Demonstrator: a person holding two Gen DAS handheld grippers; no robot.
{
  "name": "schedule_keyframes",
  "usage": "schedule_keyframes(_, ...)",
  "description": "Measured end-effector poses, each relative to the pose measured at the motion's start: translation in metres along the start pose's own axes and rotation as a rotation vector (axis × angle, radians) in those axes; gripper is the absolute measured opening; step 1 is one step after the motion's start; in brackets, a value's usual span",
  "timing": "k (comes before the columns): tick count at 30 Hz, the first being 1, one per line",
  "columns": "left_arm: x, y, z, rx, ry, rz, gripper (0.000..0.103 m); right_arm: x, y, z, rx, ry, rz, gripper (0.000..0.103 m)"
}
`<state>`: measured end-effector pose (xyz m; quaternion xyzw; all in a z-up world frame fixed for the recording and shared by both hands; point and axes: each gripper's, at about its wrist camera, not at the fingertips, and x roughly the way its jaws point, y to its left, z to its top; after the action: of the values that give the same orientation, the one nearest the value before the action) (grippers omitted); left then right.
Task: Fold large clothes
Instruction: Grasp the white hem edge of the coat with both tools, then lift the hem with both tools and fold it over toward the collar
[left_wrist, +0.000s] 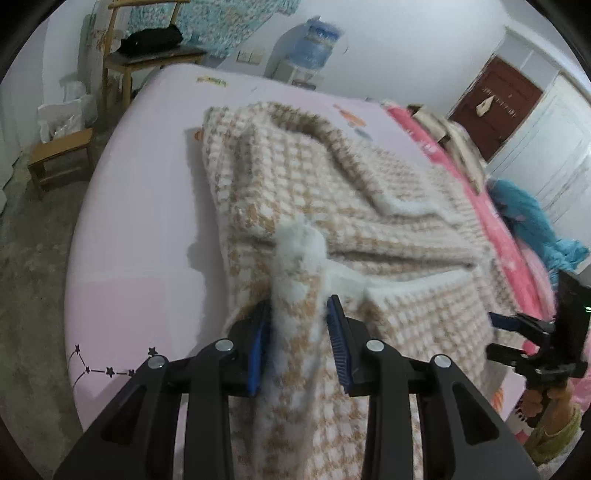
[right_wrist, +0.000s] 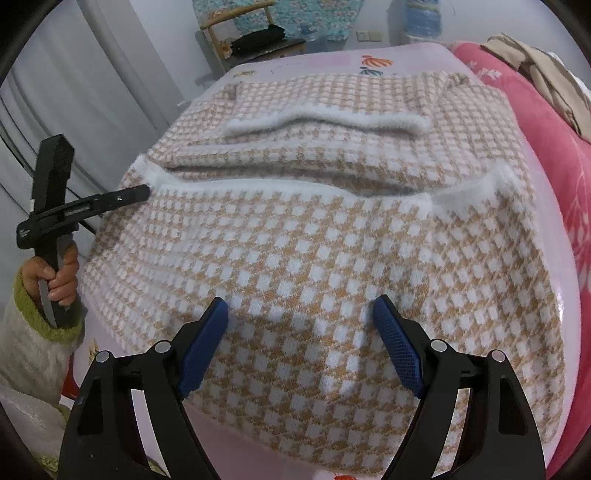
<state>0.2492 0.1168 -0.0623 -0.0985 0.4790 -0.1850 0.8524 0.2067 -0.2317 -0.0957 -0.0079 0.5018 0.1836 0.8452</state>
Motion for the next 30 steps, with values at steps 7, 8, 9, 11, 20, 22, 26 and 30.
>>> schedule_keyframes(7, 0.007, -0.029, -0.007, 0.115, 0.035, 0.191, 0.031, -0.031, -0.018, -0.003, 0.029, -0.079, -0.033, 0.077)
schedule_keyframes(8, 0.009, -0.033, -0.007, 0.127, 0.039, 0.216, 0.031, -0.041, -0.027, -0.002, 0.048, -0.107, -0.052, 0.077)
schedule_keyframes(9, 0.009, -0.035, -0.008, 0.134, 0.042, 0.232, 0.031, -0.049, -0.037, 0.0, 0.066, -0.126, -0.071, 0.077)
schedule_keyframes(11, 0.011, -0.038, -0.008, 0.147, 0.045, 0.262, 0.031, -0.059, -0.052, 0.003, 0.095, -0.152, -0.108, 0.075)
schedule_keyframes(20, 0.012, -0.045, -0.008, 0.154, 0.045, 0.324, 0.031, -0.055, -0.107, 0.038, 0.159, -0.169, -0.14, 0.055)
schedule_keyframes(22, 0.012, -0.048, -0.009, 0.162, 0.042, 0.341, 0.031, -0.044, -0.11, 0.044, 0.158, -0.148, -0.126, 0.053)
schedule_keyframes(26, 0.013, -0.053, -0.01, 0.174, 0.038, 0.365, 0.031, -0.027, -0.123, 0.044, 0.174, -0.096, -0.113, 0.044)
schedule_keyframes(30, 0.013, -0.054, -0.011, 0.176, 0.039, 0.373, 0.031, -0.032, -0.124, 0.035, 0.192, -0.085, -0.084, 0.042)
